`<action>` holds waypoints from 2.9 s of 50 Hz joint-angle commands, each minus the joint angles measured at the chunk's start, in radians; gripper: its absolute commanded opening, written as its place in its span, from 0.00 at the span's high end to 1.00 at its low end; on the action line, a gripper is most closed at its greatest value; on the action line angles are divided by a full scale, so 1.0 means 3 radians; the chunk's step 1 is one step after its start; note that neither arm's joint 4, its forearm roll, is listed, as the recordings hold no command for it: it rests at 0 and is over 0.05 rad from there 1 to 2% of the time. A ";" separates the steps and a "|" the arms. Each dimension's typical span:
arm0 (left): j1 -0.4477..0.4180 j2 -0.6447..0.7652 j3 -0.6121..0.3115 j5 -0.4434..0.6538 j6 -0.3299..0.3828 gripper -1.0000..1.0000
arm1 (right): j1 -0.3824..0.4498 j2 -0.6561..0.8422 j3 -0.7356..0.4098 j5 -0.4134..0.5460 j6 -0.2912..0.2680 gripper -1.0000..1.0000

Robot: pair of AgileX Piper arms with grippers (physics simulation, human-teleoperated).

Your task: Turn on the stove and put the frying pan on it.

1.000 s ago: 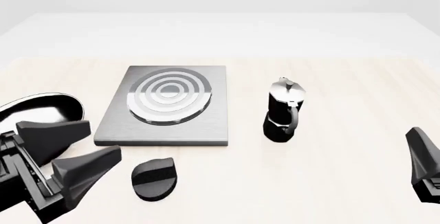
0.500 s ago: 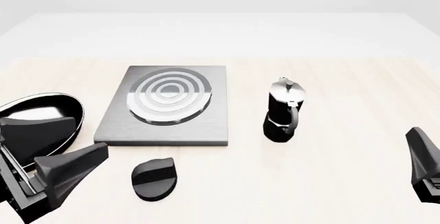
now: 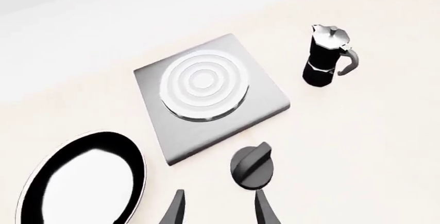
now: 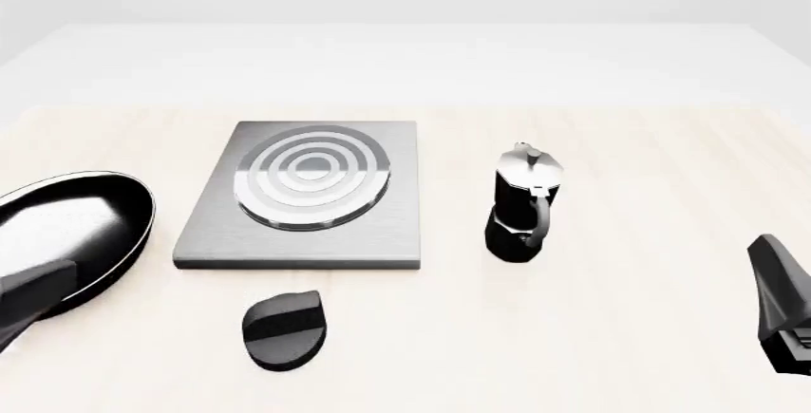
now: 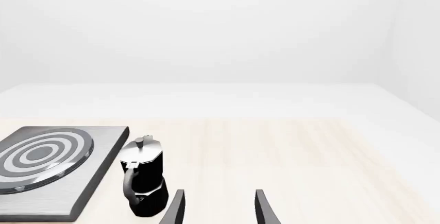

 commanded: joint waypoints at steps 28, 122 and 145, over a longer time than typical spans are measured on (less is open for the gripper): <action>0.1956 0.0295 -0.0767 0.1129 0.0949 0.00 | 0.0000 0.0000 0.0000 0.0000 0.0000 0.00; 0.3624 0.2183 0.0033 -0.0561 0.2525 0.00 | 0.0000 0.0000 0.0000 0.0000 0.0000 0.00; 0.3675 0.2567 0.0159 -0.0969 0.2629 0.00 | 0.0000 0.0000 0.0000 0.0000 0.0000 0.00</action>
